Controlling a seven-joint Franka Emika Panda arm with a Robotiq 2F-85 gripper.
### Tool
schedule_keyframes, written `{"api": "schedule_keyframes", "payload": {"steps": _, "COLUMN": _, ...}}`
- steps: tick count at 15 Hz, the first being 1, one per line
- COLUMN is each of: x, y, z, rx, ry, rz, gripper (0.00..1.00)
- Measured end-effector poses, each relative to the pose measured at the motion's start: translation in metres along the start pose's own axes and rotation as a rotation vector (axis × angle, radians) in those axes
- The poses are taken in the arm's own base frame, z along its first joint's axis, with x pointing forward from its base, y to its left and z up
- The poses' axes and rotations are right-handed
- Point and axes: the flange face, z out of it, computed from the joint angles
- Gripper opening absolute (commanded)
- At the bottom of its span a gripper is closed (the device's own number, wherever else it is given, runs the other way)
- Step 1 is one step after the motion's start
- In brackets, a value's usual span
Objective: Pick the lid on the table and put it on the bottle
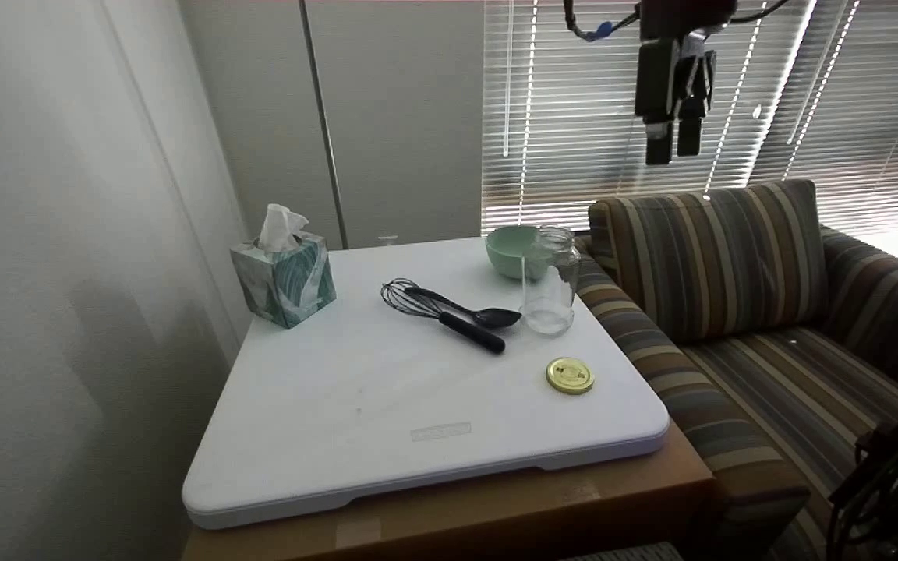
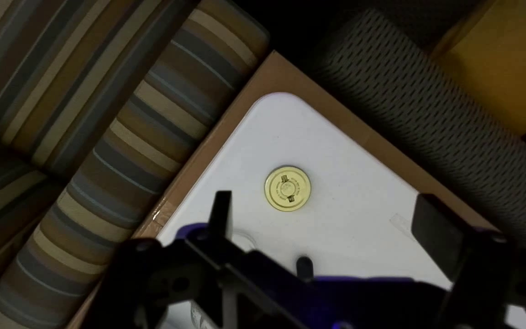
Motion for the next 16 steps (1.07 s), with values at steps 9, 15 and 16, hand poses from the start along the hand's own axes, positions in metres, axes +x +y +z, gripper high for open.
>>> {"api": "schedule_keyframes", "payload": {"steps": 9, "x": 0.022, "y": -0.008, "z": 0.05, "rx": -0.031, "ry": 0.083, "rz": 0.078, "gripper": 1.0}}
{"api": "schedule_keyframes", "payload": {"steps": 15, "x": 0.029, "y": -0.009, "z": 0.048, "rx": -0.113, "ry": 0.171, "rz": 0.112, "gripper": 1.0}}
{"api": "schedule_keyframes", "payload": {"steps": 16, "x": 0.03, "y": -0.013, "z": 0.052, "rx": -0.136, "ry": 0.203, "rz": 0.114, "gripper": 1.0}}
